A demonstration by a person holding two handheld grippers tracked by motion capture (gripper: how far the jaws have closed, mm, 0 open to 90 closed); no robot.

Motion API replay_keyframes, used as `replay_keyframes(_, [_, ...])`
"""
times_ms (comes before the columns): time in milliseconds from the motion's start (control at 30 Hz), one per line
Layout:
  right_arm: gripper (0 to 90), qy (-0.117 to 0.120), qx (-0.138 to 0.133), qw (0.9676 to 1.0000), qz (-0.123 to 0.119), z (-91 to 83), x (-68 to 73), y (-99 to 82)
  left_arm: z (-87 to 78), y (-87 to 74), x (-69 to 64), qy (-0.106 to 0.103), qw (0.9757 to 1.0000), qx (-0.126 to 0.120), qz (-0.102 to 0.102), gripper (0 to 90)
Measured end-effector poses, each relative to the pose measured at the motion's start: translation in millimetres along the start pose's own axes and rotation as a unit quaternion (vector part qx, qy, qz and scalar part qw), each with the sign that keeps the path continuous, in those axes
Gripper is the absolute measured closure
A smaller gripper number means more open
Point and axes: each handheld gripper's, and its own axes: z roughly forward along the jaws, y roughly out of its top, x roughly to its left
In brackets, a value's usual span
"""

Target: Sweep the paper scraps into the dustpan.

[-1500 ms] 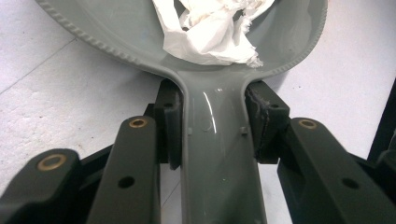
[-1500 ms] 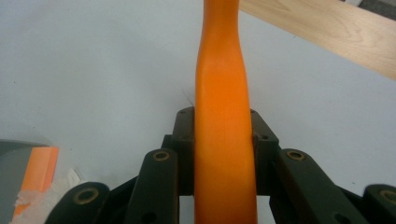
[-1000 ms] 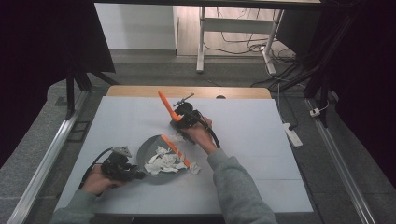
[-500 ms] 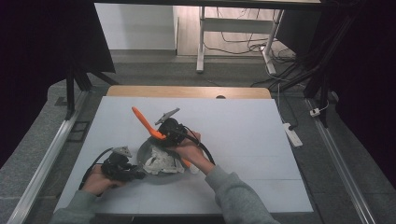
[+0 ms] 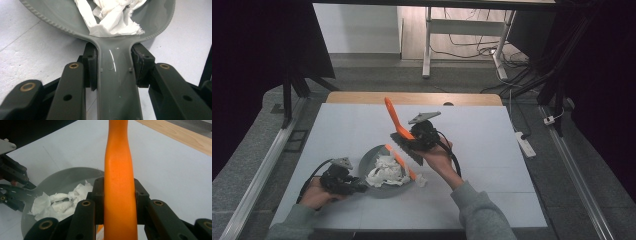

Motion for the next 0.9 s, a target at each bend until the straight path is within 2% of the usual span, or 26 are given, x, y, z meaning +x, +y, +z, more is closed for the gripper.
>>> replay_keyframes(133, [70.3, -0.006, -0.006, 0.9999, 0.010, -11.4, -4.5, -12.8, -1.1, -1.0, 0.0, 0.000, 1.0000, 0.000, 0.001, 61.1])
replay_keyframes(267, [70.3, -0.022, -0.008, 0.9994, 0.024, -25.4, -9.6, -26.7, -2.2, -2.2, 0.8, 0.001, 1.0000, -0.005, -0.004, 61.1])
replay_keyframes(500, [70.3, -0.031, -0.013, 0.9980, 0.053, -44.3, -20.9, -53.9, -3.1, -2.7, 1.0, 0.000, 0.9999, -0.011, -0.006, 61.1])
replay_keyframes(767, [70.3, -0.035, -0.011, 0.9970, 0.068, -51.9, -32.2, -74.6, -6.0, -4.6, 2.1, -0.005, 0.9996, -0.023, -0.012, 61.1])
replay_keyframes(900, [70.3, -0.035, -0.005, 0.9974, 0.063, -50.4, -34.1, -78.3, -9.3, -6.3, 2.1, -0.005, 0.9995, -0.026, -0.016, 61.1])
